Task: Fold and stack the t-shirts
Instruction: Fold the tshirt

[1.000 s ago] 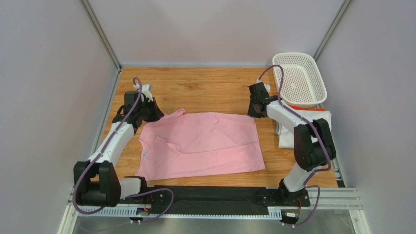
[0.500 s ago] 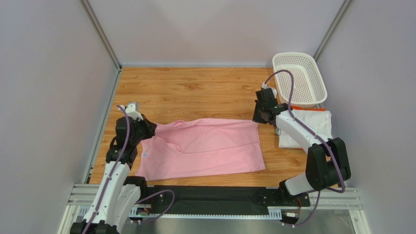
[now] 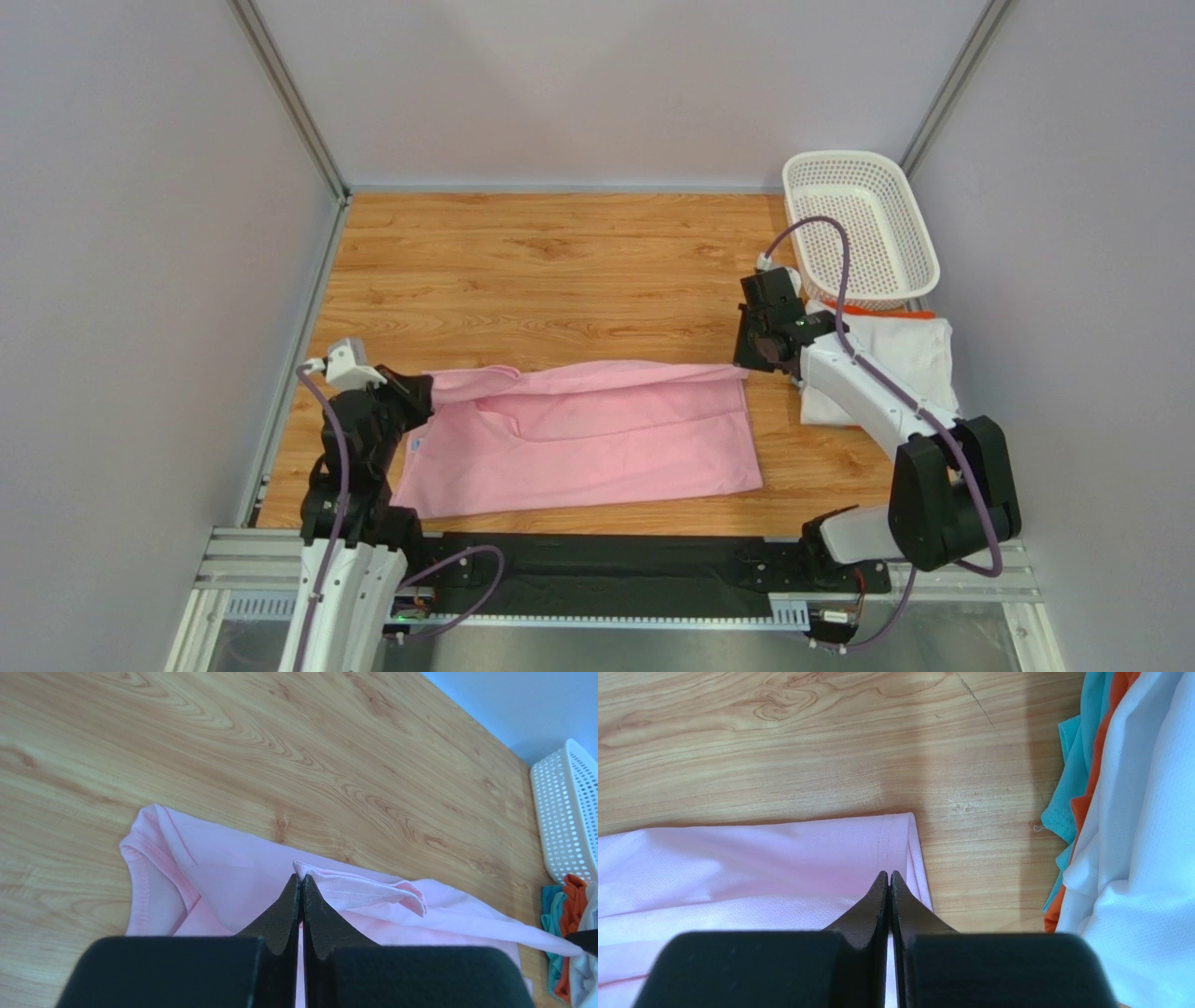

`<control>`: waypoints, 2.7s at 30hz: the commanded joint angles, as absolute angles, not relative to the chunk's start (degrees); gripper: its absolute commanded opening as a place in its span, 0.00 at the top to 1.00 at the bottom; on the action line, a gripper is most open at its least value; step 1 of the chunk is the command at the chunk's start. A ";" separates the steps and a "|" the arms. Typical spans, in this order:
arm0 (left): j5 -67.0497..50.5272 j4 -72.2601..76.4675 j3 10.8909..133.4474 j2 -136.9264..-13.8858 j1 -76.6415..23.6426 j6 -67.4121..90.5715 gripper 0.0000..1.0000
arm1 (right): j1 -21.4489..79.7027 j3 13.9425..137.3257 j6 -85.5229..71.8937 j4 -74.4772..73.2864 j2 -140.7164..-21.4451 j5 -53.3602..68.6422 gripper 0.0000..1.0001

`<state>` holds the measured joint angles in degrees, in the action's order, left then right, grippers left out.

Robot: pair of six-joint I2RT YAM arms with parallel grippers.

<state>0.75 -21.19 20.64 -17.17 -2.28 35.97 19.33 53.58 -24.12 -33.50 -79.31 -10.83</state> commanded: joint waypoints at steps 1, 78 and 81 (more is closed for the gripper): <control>1.67 -24.16 19.60 -14.25 -2.46 39.46 1.00 | 19.42 52.91 -23.55 -33.22 -76.47 -10.81 1.00; -5.46 -16.69 20.12 -60.10 -2.20 43.95 0.00 | 27.07 40.53 -25.40 -17.05 -82.80 8.35 0.00; -3.61 -18.54 23.63 -64.31 -2.02 43.60 0.00 | 25.67 38.77 -25.58 -18.01 -80.25 7.82 0.00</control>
